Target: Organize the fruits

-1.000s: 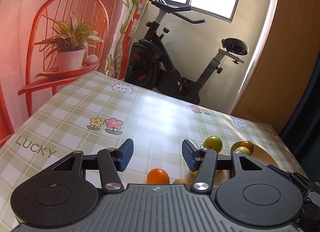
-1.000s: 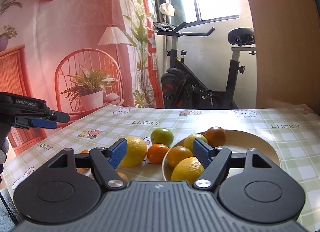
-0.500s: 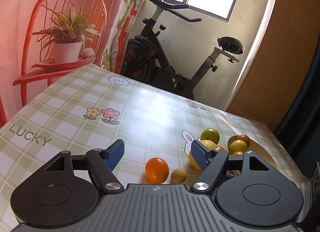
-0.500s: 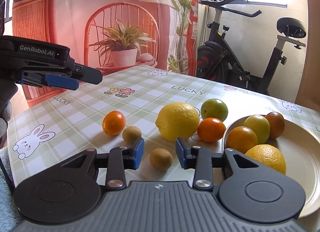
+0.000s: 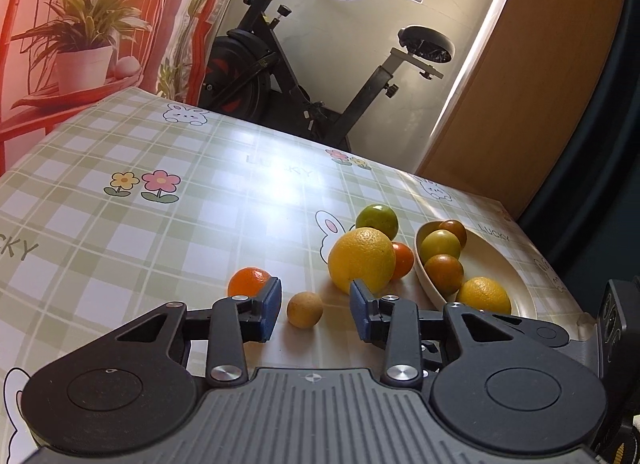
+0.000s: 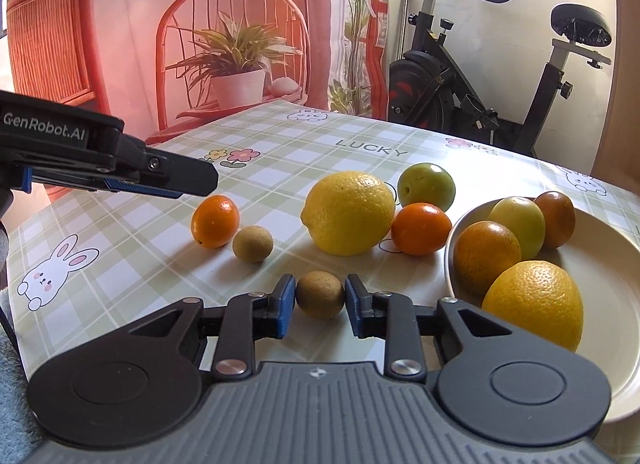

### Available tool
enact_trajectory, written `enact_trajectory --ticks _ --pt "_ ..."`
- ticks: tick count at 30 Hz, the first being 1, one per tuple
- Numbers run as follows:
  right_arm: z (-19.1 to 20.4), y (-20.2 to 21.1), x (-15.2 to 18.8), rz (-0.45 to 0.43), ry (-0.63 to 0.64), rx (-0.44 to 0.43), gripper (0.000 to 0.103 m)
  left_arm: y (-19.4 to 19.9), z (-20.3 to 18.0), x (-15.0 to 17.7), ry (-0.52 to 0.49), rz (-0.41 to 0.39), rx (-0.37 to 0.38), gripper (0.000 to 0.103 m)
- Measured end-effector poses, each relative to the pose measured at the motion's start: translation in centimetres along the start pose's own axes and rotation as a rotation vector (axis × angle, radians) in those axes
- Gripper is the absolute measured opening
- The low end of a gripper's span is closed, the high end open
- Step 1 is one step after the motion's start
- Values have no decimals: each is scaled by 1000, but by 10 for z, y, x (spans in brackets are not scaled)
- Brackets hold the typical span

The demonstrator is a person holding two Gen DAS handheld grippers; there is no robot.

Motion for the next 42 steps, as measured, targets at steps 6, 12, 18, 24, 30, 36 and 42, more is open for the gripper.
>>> enact_trajectory --ticks 6,12,18,24,30,36,42 --pt "-8 4 -2 -25 -35 57 29 -14 -10 6 -87 19 -9 37" --pt "-10 6 -2 -34 -49 34 29 -26 -11 3 -123 22 -46 25" --pt "-12 4 -2 -31 -65 40 29 -30 -13 3 -141 26 -62 25" --pt "-12 2 -2 -22 -68 29 29 -35 -11 6 -160 34 -111 25" --pt "-15 3 -2 -26 -89 16 29 -34 -14 8 -178 29 -115 26" --pt "-16 3 -2 -28 -96 12 29 -35 -21 15 -197 42 -113 26" --pt "-19 4 -2 -29 -106 7 29 -33 -20 17 -200 36 -116 26"
Point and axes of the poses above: each gripper's, at about its wrist camera, not at the fingertips, and y roughly against the way its jaws point, z to its left, x to its underside, the point moved 9 cm from there along -y, roughly the way its jaws point, and after that the axes turned 10 degrees about -x, right-handed, at the moved point
